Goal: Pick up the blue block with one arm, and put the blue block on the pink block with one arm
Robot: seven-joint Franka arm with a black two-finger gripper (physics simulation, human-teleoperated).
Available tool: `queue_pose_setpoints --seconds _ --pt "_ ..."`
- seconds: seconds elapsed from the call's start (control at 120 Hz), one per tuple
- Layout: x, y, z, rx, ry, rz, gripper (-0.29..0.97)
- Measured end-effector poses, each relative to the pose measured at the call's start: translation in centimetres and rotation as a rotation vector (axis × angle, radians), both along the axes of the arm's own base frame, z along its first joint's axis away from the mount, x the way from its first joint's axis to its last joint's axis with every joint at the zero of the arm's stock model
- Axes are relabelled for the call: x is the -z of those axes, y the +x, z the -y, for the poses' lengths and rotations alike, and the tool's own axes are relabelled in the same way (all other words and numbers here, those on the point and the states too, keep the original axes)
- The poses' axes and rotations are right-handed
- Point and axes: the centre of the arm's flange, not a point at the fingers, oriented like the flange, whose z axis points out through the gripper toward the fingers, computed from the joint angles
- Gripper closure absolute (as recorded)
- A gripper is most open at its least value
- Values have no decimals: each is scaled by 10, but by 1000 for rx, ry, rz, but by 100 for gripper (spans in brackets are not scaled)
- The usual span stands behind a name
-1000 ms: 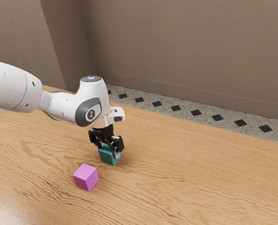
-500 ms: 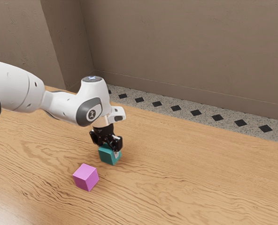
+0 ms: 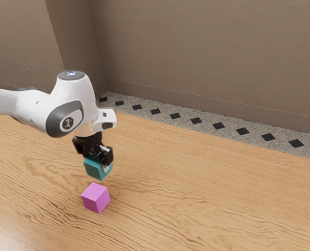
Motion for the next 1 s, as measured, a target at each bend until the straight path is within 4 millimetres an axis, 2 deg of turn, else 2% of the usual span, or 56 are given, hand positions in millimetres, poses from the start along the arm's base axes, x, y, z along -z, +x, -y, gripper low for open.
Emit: queue_pose_setpoints --seconds 0.117,0.433,0.7,0.75,0.775,0.825,0.867,0.925,0.967,1.0 --pt "4 -23 -2 -24 3 -14 31" --pt "6 -35 -5 -94 1 -20 32" --pt "9 -36 -4 -120 -3 -26 10" --pt "3 -32 -4 -123 -5 -14 8" --pt "-10 -24 -4 -126 -7 7 7" --pt "-61 3 -5 -139 -20 74 6" --pt "-123 26 -5 -151 -36 144 5" --pt "-194 40 -11 -171 -56 199 4" --pt "-224 41 -22 -199 -73 200 3" --pt "-239 41 -38 -227 -92 187 3"
